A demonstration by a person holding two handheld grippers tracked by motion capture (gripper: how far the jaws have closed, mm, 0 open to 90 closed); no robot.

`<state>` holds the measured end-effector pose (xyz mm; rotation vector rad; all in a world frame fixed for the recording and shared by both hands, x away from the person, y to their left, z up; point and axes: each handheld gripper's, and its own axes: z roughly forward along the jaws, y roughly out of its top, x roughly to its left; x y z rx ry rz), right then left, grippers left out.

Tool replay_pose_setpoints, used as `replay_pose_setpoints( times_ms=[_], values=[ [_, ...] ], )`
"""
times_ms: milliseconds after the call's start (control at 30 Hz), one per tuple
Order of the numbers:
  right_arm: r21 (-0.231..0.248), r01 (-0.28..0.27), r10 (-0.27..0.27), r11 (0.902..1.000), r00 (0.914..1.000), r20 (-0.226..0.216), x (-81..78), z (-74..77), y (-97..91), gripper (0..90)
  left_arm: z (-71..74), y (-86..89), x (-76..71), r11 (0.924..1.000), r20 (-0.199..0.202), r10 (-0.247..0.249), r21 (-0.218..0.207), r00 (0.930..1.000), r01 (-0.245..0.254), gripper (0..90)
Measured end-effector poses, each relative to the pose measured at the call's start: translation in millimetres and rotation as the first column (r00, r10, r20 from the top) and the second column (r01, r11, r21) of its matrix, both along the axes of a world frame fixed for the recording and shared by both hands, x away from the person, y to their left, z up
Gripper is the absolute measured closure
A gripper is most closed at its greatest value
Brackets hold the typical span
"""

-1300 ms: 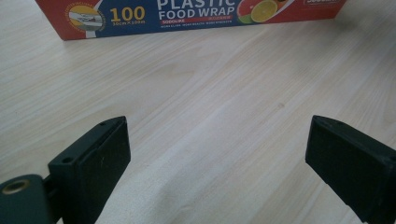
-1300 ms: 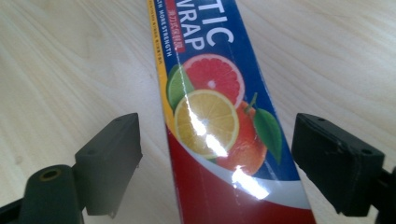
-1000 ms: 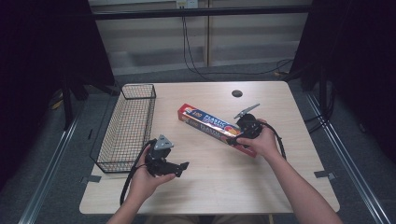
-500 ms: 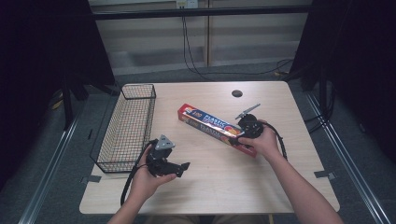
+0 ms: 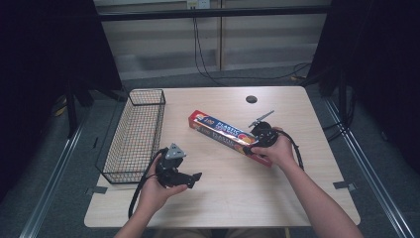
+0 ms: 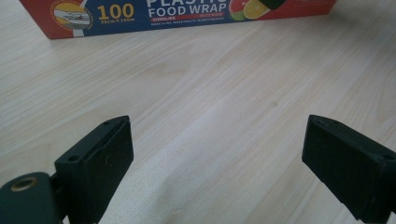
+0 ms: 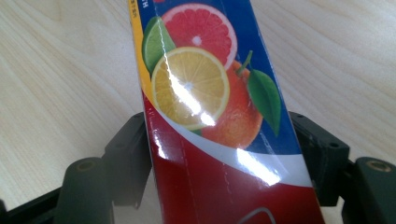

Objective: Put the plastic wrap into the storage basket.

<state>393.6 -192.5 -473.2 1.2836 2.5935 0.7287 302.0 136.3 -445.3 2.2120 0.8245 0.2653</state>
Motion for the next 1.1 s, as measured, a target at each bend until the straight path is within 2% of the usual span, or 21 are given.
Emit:
replay_pose_setpoints(
  times_ms=[100,233,333,367,467,633,833,1000,1100],
  values=[
    [-0.032,-0.015,0.015,0.9994,0.9998,0.014,0.3,-2.4,3.1,29.5,0.1,0.0,-0.1,1.0,0.0,-0.001,0.001,1.0,0.001,8.9],
    [-0.038,-0.011,0.011,0.9992,0.9999,0.009,0.7,-3.1,4.5,29.5,0.1,0.6,0.2,1.0,0.009,0.0,0.006,1.0,0.0,9.0],
    [-0.042,-0.013,0.014,0.999,0.9999,0.007,0.6,-3.2,4.8,29.6,0.3,0.7,0.0,1.0,0.001,-0.001,-0.002,1.0,0.001,9.2],
    [-0.054,-0.029,0.029,0.9981,0.9995,0.009,1.1,-3.4,5.3,30.6,0.7,1.1,0.2,1.0,0.0,0.002,0.001,1.0,-0.002,9.2],
    [-0.052,-0.032,0.032,0.9981,0.9995,0.005,1.5,-3.1,4.9,31.9,1.3,1.2,-0.1,1.0,-0.003,0.009,0.0,1.0,-0.009,9.3],
    [-0.042,-0.072,0.07,0.9965,0.9972,-0.027,4.0,-1.3,2.3,37.7,1.3,0.2,-0.3,1.0,-0.003,0.002,0.007,1.0,-0.002,9.5],
    [-0.044,-0.085,0.084,0.9954,0.996,-0.03,3.7,-0.8,2.9,39.8,2.0,-0.6,-0.5,0.9999,0.0,0.0,0.011,1.0,0.0,9.7],
    [-0.046,-0.102,0.1,0.9937,0.9941,-0.04,0.5,0.4,4.4,41.6,1.7,-1.0,-1.0,0.9999,-0.003,0.009,-0.004,1.0,-0.009,9.7],
    [-0.032,-0.102,0.101,0.9942,0.9938,-0.046,-2.8,0.7,3.6,42.1,3.8,0.7,-0.4,0.9999,0.001,0.007,0.014,1.0,-0.007,9.8]
  ],
)
